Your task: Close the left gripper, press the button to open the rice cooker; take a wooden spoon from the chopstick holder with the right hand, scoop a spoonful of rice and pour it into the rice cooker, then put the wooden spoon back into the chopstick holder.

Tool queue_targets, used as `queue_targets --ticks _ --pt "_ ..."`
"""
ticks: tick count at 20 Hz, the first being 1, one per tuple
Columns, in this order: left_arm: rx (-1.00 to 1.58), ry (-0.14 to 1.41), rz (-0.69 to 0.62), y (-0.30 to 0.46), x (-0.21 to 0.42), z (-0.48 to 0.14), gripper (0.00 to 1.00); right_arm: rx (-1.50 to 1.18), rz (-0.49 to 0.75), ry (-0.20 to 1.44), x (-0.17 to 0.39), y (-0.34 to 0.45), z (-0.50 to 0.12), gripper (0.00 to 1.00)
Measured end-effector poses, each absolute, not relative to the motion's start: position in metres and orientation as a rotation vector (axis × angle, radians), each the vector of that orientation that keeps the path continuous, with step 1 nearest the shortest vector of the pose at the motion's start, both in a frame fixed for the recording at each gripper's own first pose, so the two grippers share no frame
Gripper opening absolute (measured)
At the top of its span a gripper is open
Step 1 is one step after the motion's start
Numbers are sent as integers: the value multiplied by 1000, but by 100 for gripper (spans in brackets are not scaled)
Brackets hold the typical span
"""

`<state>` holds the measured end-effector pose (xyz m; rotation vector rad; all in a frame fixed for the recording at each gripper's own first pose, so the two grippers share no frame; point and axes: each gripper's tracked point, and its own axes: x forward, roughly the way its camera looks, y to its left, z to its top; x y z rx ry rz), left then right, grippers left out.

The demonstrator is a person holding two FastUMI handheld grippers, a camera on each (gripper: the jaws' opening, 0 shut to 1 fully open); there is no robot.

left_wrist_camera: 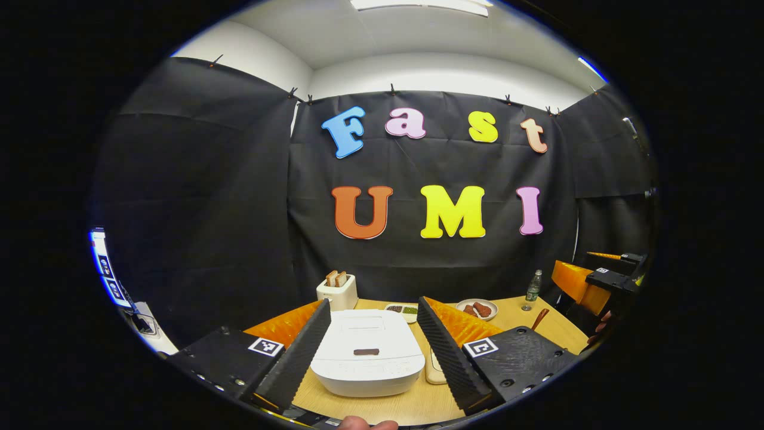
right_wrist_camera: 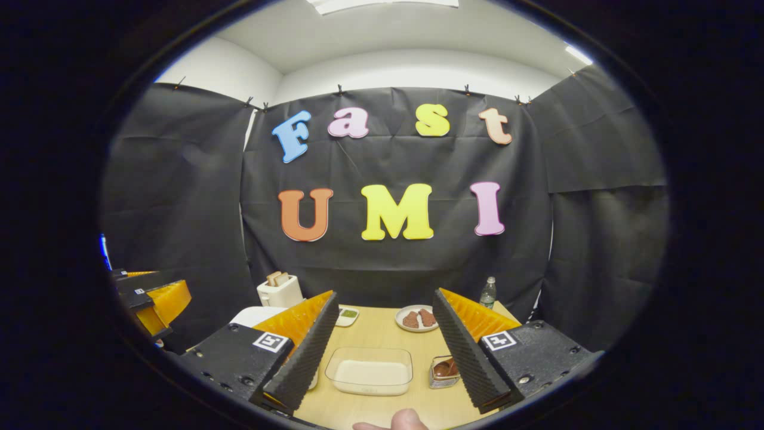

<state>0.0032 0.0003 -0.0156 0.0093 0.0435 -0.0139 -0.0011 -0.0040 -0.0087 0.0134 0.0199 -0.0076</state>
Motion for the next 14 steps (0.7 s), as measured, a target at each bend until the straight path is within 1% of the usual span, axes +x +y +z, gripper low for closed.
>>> queue_targets --ticks 8,14 --pt "7 66 -29 -4 8 -18 94 21 -13 29 3 -10 -12 99" --pt "-11 115 -24 -5 16 -29 94 12 -34 40 7 -30 -18 99"
